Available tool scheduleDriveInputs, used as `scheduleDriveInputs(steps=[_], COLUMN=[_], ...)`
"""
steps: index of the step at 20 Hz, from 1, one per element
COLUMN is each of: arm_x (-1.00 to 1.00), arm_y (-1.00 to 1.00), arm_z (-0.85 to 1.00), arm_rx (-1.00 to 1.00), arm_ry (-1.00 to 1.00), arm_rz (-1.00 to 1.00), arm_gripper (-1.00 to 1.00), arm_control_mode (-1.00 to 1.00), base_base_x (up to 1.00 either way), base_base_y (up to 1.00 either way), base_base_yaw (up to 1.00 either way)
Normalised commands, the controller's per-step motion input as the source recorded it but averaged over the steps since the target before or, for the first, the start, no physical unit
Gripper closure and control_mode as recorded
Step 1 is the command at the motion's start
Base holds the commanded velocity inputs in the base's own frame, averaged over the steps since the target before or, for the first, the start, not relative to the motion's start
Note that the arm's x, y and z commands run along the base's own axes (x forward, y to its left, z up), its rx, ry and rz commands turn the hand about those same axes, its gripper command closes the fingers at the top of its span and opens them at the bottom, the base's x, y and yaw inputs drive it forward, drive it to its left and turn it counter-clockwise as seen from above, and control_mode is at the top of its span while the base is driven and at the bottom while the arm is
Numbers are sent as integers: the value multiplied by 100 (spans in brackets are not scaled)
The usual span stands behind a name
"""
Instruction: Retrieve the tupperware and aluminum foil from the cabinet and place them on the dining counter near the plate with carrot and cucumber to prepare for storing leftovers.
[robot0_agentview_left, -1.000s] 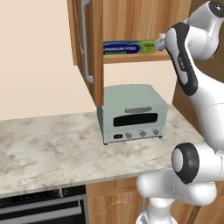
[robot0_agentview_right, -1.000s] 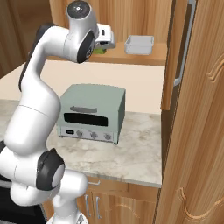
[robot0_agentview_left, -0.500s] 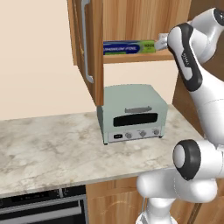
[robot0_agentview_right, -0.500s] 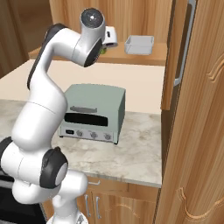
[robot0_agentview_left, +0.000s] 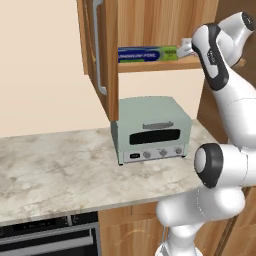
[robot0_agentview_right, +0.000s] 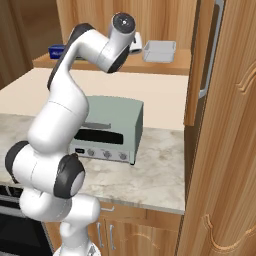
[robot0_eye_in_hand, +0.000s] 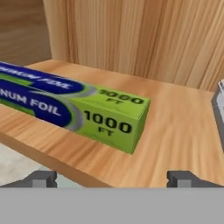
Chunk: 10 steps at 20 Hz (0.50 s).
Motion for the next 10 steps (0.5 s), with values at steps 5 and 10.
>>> scheduleDriveInputs(steps=[5,10], arm_x=[40,28], arm_y=[-4,0], arm_z=[0,3], arm_rx=[0,0], arm_ry=[4,0], arm_rz=[11,18], arm_gripper=[-100,-100], arm_control_mode=[-100,-100], base_base_x=[0,0], base_base_y=[0,0], base_base_yaw=[0,0])
